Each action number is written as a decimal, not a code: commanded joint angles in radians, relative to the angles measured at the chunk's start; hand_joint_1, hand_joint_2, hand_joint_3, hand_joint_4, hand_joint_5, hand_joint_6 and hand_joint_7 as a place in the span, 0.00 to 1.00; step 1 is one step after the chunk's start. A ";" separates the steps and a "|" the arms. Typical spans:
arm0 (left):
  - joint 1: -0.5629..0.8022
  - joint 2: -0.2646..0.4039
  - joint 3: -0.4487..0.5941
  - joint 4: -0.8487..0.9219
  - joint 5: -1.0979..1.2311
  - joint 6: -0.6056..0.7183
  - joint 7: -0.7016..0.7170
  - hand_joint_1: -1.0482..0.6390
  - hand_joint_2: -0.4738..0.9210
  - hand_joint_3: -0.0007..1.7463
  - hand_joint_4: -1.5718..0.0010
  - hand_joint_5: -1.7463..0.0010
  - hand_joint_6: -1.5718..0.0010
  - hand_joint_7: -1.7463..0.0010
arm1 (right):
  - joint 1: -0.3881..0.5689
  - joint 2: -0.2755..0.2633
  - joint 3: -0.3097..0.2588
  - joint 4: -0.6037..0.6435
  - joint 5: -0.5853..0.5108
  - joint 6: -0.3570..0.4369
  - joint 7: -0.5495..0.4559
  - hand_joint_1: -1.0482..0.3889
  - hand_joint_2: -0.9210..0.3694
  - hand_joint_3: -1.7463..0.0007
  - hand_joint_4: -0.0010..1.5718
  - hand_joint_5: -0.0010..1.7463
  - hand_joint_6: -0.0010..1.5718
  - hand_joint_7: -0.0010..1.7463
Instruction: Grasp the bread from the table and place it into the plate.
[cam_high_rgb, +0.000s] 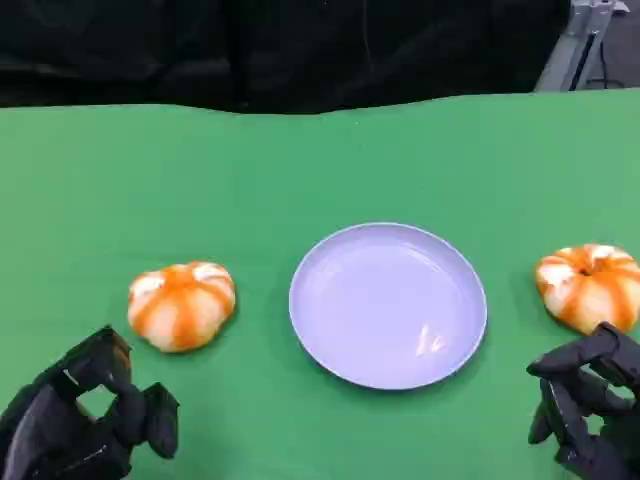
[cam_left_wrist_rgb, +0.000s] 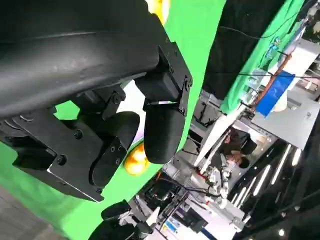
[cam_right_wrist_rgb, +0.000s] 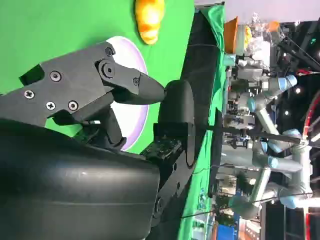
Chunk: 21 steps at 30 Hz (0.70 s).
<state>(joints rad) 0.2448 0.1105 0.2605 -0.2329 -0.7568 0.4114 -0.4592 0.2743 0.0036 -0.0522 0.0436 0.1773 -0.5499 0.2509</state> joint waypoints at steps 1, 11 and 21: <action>0.005 0.005 0.001 -0.008 0.009 -0.016 0.001 0.62 0.69 0.86 0.41 0.00 0.49 0.00 | 0.001 -0.012 -0.010 -0.007 0.001 -0.005 -0.007 0.62 0.09 0.61 0.55 0.95 0.51 0.80; 0.008 0.005 -0.007 -0.015 0.026 -0.028 0.009 0.62 0.70 0.86 0.41 0.00 0.49 0.00 | -0.002 -0.013 -0.012 -0.002 0.005 -0.005 -0.004 0.62 0.10 0.60 0.56 0.94 0.51 0.80; 0.032 0.001 -0.139 -0.042 0.502 -0.495 0.062 0.59 0.75 0.63 0.58 0.09 0.56 0.23 | -0.010 -0.016 -0.013 0.004 -0.003 -0.005 -0.006 0.62 0.10 0.59 0.56 0.94 0.51 0.80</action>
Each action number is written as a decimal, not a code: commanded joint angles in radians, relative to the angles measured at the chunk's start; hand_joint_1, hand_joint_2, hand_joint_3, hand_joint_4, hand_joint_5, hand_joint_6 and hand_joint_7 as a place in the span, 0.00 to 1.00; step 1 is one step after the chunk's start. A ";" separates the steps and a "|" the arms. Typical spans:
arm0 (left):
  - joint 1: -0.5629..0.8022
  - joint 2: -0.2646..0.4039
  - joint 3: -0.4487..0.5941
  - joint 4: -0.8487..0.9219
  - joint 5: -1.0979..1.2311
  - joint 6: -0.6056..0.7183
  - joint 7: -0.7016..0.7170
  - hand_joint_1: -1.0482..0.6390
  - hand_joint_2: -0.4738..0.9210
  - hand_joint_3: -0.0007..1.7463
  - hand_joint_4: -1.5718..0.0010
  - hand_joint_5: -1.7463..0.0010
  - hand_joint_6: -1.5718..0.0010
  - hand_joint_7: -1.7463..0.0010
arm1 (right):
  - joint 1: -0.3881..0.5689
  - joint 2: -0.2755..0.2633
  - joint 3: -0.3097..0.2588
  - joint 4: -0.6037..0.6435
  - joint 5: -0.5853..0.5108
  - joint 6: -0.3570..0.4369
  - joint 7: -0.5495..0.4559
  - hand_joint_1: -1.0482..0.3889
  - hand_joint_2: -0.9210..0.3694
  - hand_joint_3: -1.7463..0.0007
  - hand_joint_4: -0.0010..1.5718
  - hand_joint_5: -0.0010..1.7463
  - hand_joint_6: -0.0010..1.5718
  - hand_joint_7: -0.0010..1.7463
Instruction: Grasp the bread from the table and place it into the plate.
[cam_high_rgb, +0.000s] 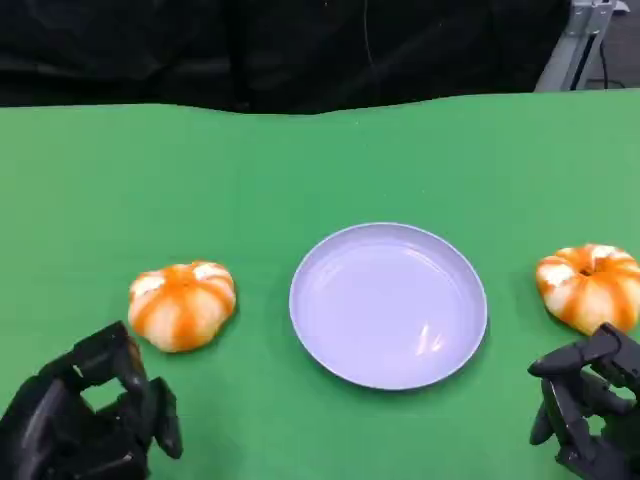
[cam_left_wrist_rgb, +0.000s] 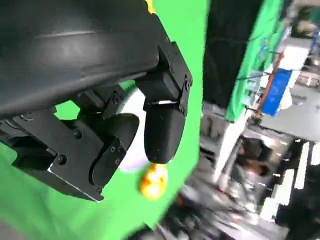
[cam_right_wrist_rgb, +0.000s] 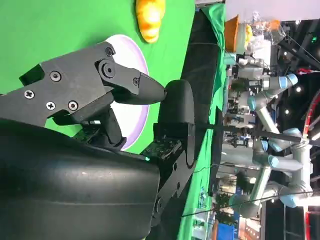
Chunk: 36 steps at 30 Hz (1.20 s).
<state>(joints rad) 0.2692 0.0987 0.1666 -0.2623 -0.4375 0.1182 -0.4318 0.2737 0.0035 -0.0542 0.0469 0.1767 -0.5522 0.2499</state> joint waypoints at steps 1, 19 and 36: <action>0.004 0.014 -0.054 -0.006 0.215 -0.247 0.038 0.55 0.82 0.48 0.61 0.21 0.55 0.38 | -0.011 -0.017 -0.011 0.003 -0.003 -0.003 -0.004 0.62 0.10 0.59 0.56 0.94 0.51 0.80; -0.270 0.236 -0.137 0.078 1.165 -0.535 0.425 0.17 1.00 0.02 0.67 0.93 0.60 0.99 | -0.019 -0.018 -0.018 0.020 -0.019 -0.007 -0.007 0.61 0.16 0.51 0.55 0.94 0.50 0.80; -0.486 0.373 -0.378 0.312 1.414 -0.276 0.282 0.05 1.00 0.01 0.74 1.00 0.71 1.00 | -0.002 -0.009 -0.004 -0.016 -0.017 0.010 -0.018 0.63 0.15 0.52 0.56 0.94 0.51 0.80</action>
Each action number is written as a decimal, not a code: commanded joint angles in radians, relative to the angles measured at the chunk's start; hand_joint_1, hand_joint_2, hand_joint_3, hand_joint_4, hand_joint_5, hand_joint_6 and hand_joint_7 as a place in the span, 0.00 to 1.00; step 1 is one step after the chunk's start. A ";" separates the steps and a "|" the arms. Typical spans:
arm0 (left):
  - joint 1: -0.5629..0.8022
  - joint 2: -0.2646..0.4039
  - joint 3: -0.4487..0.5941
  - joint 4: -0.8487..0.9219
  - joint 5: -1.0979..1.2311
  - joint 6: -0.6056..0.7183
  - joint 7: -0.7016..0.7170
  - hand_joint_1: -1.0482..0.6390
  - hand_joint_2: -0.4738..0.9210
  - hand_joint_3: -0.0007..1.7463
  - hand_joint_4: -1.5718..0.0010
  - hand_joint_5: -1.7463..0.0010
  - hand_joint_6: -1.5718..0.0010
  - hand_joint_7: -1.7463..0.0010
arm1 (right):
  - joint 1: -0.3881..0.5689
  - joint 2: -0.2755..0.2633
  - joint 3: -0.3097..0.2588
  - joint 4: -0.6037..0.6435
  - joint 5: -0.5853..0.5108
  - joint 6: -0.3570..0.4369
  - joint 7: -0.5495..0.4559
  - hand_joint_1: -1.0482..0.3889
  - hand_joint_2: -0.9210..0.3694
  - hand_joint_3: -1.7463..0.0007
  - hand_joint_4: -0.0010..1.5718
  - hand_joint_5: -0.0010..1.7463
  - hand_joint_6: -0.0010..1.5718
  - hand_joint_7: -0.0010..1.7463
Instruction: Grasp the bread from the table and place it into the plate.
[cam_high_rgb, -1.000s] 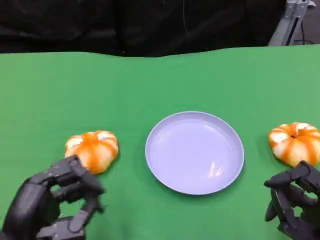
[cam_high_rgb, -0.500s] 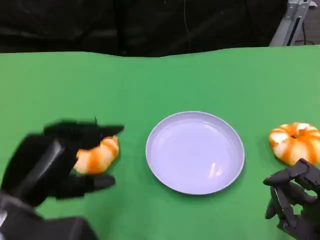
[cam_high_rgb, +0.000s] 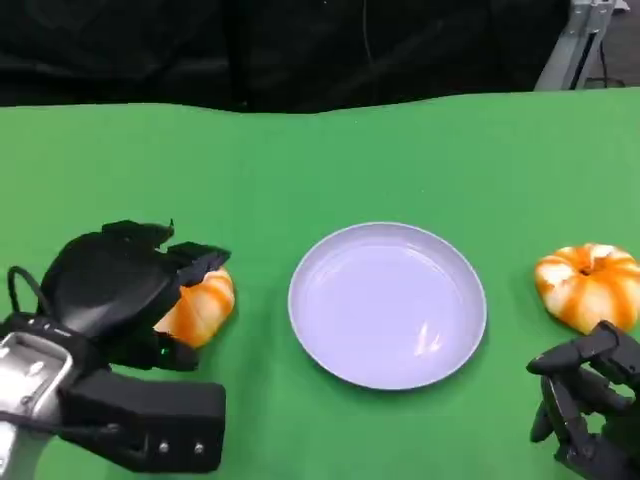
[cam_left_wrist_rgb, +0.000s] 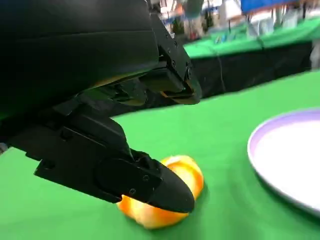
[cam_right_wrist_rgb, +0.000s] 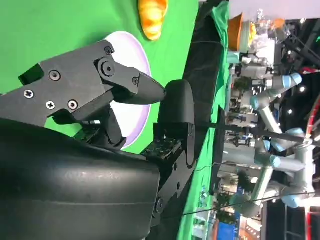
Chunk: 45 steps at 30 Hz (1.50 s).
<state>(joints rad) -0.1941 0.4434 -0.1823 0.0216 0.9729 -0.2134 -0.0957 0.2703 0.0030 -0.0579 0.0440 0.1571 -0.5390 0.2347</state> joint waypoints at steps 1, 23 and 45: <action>-0.029 0.026 -0.038 0.040 0.004 0.072 -0.063 0.04 1.00 0.01 0.75 1.00 0.72 1.00 | 0.002 -0.009 -0.001 -0.016 0.001 -0.001 -0.005 0.63 0.15 0.52 0.56 0.94 0.51 0.80; -0.245 -0.033 -0.164 0.397 -0.061 0.190 0.007 0.05 1.00 0.08 0.77 1.00 0.76 0.99 | 0.013 -0.012 0.002 -0.027 0.009 0.003 -0.003 0.62 0.14 0.53 0.57 0.94 0.51 0.80; -0.356 -0.082 -0.279 0.693 -0.126 0.132 0.157 0.08 1.00 0.10 0.72 0.99 0.71 0.99 | 0.022 -0.007 0.009 -0.055 0.003 0.017 -0.014 0.62 0.13 0.55 0.57 0.93 0.51 0.80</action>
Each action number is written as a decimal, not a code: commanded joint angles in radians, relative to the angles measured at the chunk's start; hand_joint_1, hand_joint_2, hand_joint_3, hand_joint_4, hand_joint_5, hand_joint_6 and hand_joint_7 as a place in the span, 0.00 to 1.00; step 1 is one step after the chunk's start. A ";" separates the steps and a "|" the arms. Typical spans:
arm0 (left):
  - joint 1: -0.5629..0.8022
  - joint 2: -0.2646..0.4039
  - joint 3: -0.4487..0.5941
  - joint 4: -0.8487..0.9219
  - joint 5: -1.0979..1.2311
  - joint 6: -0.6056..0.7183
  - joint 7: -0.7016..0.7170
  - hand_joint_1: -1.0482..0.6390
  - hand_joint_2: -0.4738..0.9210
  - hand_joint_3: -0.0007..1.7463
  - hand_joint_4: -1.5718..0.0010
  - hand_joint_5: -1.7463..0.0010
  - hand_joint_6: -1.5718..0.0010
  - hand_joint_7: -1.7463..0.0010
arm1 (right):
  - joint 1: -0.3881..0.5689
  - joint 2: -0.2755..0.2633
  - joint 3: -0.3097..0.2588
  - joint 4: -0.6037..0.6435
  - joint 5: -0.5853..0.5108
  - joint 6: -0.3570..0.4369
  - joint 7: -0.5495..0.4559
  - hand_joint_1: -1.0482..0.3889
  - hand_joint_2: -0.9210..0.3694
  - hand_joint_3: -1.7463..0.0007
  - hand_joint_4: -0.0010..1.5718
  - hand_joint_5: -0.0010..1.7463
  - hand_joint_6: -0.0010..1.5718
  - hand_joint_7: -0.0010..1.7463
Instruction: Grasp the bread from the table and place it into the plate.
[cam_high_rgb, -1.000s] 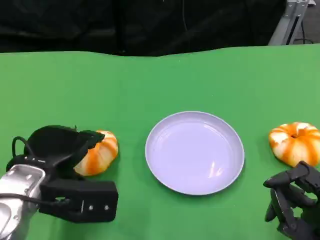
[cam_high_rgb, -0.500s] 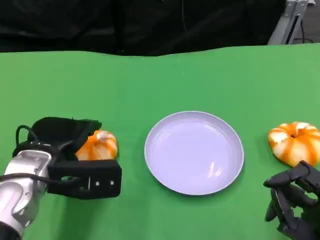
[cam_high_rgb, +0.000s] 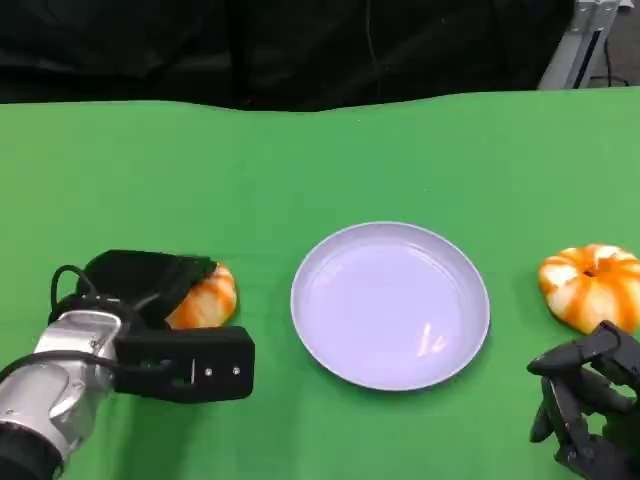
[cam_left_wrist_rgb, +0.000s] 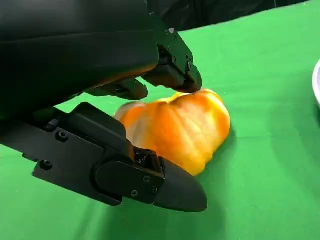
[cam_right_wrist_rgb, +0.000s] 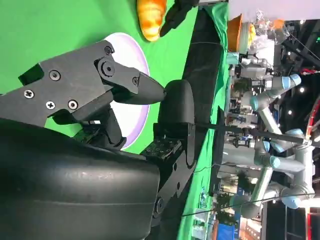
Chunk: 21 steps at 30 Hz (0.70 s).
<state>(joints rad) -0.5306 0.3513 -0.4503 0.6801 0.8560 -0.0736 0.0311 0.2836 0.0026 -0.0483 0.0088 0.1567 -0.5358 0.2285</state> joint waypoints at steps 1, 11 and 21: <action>-0.022 0.008 -0.013 0.046 -0.013 -0.010 0.035 0.08 1.00 0.10 0.72 0.99 0.71 0.99 | 0.008 -0.008 -0.001 -0.020 0.004 0.015 -0.008 0.62 0.13 0.55 0.57 0.93 0.51 0.80; -0.067 -0.022 -0.042 0.190 -0.036 -0.040 0.079 0.11 1.00 0.11 0.71 0.99 0.70 0.99 | 0.006 -0.009 -0.007 -0.015 0.007 0.009 -0.009 0.62 0.12 0.57 0.56 0.95 0.50 0.82; -0.051 -0.033 -0.013 0.186 -0.096 -0.072 0.133 0.47 1.00 0.16 0.48 0.92 0.54 0.96 | 0.006 -0.008 -0.005 -0.020 -0.002 0.010 -0.014 0.62 0.10 0.59 0.56 0.94 0.51 0.82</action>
<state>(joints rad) -0.5981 0.3152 -0.4818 0.8671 0.7884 -0.1333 0.1285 0.2879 0.0029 -0.0460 0.0037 0.1567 -0.5267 0.2251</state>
